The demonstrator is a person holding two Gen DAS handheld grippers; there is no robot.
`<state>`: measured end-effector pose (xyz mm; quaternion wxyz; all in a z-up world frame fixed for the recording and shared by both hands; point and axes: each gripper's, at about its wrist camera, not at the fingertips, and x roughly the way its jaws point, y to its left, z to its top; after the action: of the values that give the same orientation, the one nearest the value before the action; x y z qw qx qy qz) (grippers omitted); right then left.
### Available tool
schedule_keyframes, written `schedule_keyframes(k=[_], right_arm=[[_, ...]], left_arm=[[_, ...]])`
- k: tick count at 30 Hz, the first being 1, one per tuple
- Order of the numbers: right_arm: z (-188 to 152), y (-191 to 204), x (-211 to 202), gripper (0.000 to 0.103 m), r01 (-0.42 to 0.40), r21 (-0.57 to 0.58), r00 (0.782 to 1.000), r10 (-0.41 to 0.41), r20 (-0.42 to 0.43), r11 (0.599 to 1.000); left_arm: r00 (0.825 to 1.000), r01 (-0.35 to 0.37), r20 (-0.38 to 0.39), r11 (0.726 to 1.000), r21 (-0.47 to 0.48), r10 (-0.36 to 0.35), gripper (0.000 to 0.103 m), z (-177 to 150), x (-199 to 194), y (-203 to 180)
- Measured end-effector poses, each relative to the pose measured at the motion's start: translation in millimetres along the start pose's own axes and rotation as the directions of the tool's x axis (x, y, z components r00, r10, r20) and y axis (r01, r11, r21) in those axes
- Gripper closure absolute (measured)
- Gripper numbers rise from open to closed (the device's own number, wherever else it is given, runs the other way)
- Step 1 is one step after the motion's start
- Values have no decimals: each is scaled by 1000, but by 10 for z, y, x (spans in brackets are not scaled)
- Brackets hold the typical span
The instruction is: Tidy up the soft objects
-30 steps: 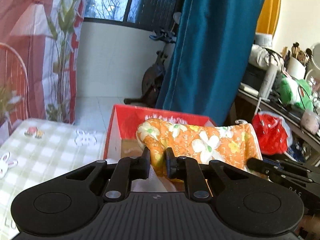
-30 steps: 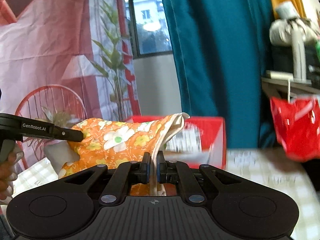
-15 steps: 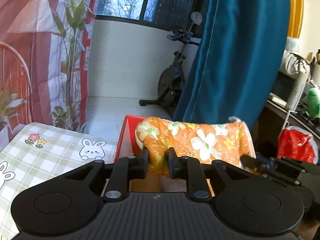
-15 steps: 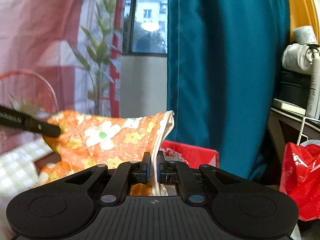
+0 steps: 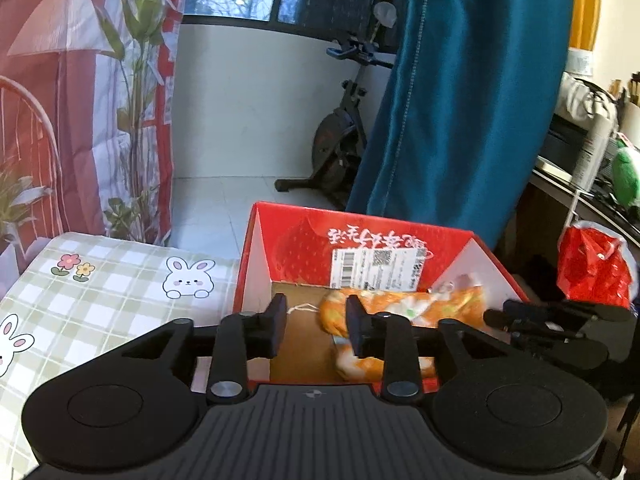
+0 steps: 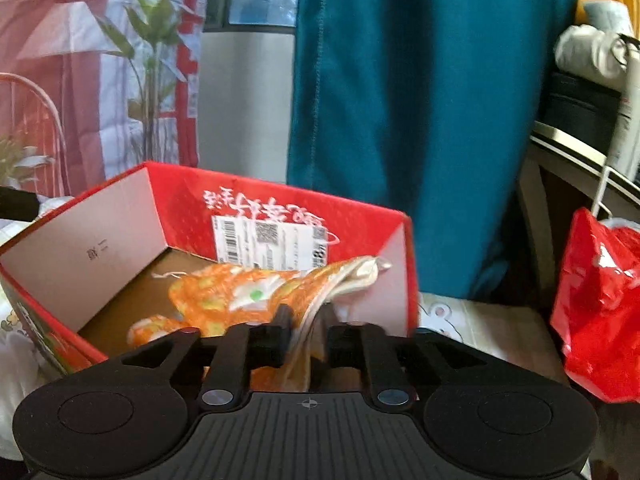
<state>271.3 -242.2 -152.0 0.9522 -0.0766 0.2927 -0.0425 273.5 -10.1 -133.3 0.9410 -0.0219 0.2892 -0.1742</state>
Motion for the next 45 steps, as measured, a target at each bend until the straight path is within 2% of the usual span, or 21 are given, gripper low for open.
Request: schedule_keyframes(k=[2, 4, 11, 16, 20, 22, 25, 26, 32, 38, 42, 45], right_arm=[[-17, -23, -84, 76, 11, 2, 1000, -11, 12, 1000], [-12, -70, -201, 75, 4, 24, 1000, -5, 26, 1000], [-114, -129, -733, 70, -125, 122, 988, 112, 108, 985], [-298, 0, -1015, 65, -195, 136, 975, 177, 136, 971], [-428, 166, -997, 53, -242, 129, 968, 231, 95, 962], [-504, 257, -942, 53, -264, 130, 964, 258, 61, 956], [-601, 381, -850, 35, -290, 141, 956, 292, 8, 947], [-628, 425, -824, 34, -297, 136, 954, 300, -4, 945], [-772, 602, -628, 33, -301, 109, 946, 311, -92, 947], [-872, 597, -443, 37, -294, 99, 943, 305, -132, 951], [-964, 541, -348, 39, -299, 137, 936, 319, -150, 944], [-964, 563, -352, 50, -310, 122, 932, 326, -156, 943]], left_arm=[[1000, 15, -8, 1000, 13, -15, 58, -27, -62, 29], [999, 32, -22, 999, 21, -32, 56, -69, -128, 55], [993, 71, -92, 997, 7, -70, 49, -307, -305, 241], [985, 63, -162, 998, 18, -60, 44, -526, -316, 317], [973, 59, -224, 998, -7, -59, 38, -662, -242, 387], [964, 68, -255, 997, -21, -72, 34, -729, -191, 412], [952, 71, -297, 997, -23, -75, 33, -839, -101, 426], [950, 69, -304, 997, -20, -72, 32, -877, -81, 428], [948, 67, -311, 997, -21, -71, 25, -977, 38, 440], [951, 64, -304, 997, 47, -47, 19, -988, 123, 352], [951, 56, -307, 994, 95, -25, 18, -1007, 171, 246], [951, 56, -307, 992, 113, -18, 23, -1029, 181, 190]])
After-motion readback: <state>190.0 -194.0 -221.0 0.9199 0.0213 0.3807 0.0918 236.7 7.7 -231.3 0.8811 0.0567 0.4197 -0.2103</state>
